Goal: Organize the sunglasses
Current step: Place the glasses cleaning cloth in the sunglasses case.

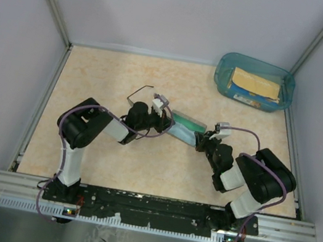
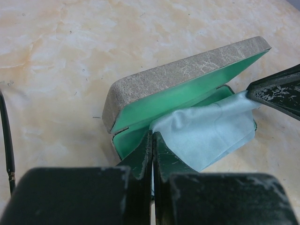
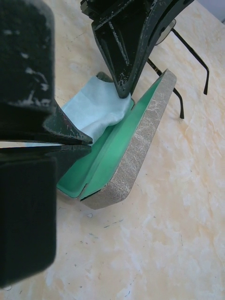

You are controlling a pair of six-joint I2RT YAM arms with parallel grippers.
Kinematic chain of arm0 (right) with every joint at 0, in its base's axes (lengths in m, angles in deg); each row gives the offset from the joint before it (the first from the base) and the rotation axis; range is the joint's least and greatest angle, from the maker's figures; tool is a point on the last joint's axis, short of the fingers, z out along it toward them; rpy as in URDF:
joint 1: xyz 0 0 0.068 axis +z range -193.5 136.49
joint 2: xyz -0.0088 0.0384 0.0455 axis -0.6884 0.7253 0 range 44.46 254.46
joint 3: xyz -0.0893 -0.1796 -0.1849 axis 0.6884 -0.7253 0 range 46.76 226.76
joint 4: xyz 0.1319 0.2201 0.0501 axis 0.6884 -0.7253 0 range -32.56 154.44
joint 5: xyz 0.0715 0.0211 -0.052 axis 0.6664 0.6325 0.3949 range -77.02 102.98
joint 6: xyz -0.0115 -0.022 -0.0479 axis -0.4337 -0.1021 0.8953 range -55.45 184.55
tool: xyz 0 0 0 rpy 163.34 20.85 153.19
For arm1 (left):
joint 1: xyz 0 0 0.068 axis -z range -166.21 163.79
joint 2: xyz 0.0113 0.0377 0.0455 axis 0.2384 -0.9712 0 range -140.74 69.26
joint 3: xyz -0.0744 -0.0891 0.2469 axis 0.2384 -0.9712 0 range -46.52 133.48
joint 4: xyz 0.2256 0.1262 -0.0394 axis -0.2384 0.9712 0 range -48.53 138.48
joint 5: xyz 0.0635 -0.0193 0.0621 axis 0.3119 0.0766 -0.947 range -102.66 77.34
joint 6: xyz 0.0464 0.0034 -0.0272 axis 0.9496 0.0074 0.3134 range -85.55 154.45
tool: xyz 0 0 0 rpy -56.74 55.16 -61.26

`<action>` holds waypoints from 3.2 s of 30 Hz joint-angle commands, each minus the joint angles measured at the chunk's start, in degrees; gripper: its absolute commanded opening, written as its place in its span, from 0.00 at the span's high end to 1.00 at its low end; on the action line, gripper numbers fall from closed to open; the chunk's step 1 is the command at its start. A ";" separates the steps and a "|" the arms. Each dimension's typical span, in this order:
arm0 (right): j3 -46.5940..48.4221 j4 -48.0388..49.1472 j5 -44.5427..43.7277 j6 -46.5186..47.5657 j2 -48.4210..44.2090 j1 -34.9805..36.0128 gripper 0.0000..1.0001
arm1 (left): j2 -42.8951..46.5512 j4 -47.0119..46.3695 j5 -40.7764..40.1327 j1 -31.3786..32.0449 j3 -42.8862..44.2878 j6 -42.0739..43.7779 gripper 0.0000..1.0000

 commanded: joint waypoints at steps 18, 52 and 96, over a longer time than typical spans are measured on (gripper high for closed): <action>1.35 6.21 -0.07 0.64 1.93 -0.74 1.00 | -1.41 -0.72 0.97 -0.26 1.77 0.28 1.00; 1.79 4.27 0.32 0.10 1.67 -1.27 0.94 | -1.36 0.03 1.16 -0.21 2.31 0.00 0.92; 0.27 -15.22 3.02 -0.83 -18.63 -1.54 0.50 | 17.49 1.85 -11.36 -0.21 -11.05 -4.16 0.21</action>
